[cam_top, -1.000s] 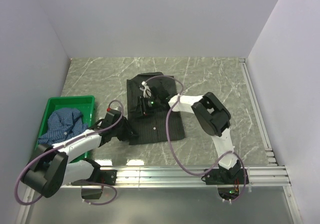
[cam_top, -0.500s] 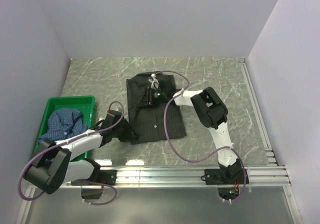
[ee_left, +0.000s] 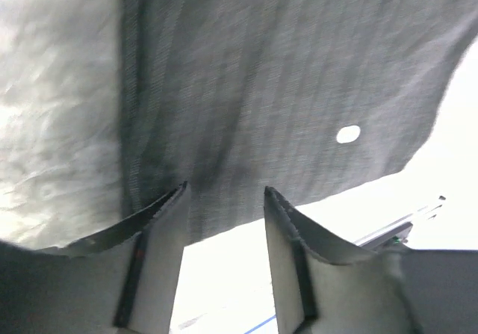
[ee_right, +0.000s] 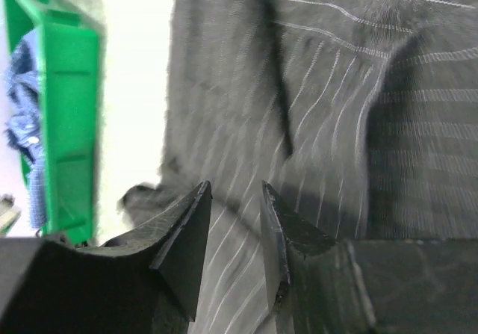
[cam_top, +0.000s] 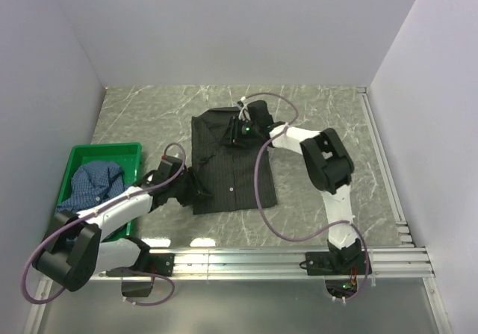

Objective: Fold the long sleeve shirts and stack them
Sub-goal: Fold the shirt

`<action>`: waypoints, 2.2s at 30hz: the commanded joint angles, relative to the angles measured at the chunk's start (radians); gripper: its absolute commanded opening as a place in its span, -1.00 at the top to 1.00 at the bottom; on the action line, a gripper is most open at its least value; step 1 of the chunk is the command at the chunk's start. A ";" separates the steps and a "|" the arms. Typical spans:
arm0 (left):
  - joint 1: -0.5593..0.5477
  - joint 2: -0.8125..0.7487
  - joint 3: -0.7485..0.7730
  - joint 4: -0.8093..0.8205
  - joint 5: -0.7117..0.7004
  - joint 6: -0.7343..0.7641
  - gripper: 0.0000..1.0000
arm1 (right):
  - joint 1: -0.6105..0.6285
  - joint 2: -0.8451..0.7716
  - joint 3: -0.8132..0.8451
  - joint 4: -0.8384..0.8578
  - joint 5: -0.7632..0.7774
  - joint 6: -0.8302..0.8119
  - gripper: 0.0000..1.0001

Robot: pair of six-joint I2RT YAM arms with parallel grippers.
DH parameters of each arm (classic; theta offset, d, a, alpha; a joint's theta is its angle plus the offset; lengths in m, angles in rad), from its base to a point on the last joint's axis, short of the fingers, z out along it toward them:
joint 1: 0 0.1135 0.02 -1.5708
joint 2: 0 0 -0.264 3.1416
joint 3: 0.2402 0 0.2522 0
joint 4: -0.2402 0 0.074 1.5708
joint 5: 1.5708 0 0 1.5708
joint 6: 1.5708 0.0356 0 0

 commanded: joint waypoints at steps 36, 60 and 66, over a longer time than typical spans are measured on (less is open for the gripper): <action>0.122 0.364 0.448 0.135 0.028 0.064 -0.06 | -0.216 -0.487 -0.538 0.162 -0.081 0.022 0.22; 0.008 0.182 -0.030 0.284 0.031 -0.005 0.10 | 0.051 -0.506 -0.938 0.441 0.058 0.132 0.25; 0.006 0.052 -0.010 0.167 0.022 0.014 0.04 | 0.009 -0.547 -0.966 0.388 0.103 0.160 0.27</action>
